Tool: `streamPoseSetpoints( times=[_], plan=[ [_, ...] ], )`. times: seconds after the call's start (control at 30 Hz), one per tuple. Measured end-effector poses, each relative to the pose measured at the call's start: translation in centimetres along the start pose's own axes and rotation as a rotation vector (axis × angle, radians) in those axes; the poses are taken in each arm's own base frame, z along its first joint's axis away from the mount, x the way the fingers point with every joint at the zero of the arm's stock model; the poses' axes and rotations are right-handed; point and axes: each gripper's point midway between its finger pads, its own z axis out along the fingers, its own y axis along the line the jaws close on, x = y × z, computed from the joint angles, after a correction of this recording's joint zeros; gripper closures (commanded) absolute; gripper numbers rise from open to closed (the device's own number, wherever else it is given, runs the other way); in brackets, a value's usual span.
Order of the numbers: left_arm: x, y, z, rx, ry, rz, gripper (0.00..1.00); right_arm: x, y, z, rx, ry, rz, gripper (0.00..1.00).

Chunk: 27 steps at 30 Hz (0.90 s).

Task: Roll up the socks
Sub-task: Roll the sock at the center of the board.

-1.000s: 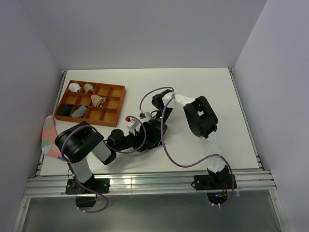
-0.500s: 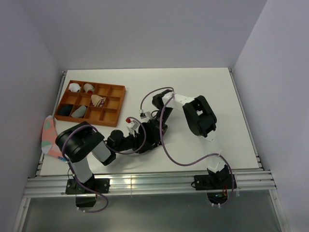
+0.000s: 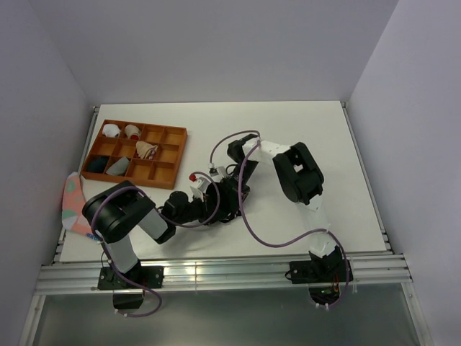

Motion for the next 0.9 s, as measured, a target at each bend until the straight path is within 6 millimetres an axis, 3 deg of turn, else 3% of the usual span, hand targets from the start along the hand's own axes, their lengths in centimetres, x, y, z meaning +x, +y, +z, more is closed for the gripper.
streamPoseSetpoints(
  times=[0.07,0.27,0.5,0.67,0.9],
  plan=[
    [0.0,0.2,0.2,-0.014,0.005,-0.007,0.99,0.1,-0.2,0.2,0.007,-0.006,0.004,0.80],
    [0.2,0.5,0.5,-0.034,0.022,-0.041,1.00,0.5,0.2,-0.7,0.085,-0.063,-0.025,0.58],
    [0.3,0.6,0.5,-0.040,0.041,-0.123,1.00,-0.8,1.9,-4.4,0.226,-0.238,-0.150,0.55],
    [0.3,1.0,0.0,-0.039,0.071,-0.221,1.00,-0.7,1.8,-7.2,0.319,-0.369,-0.228,0.56],
    [0.3,0.9,0.1,-0.057,0.157,-0.347,1.00,1.5,1.6,-7.7,0.440,-0.428,-0.372,0.54]
  ],
)
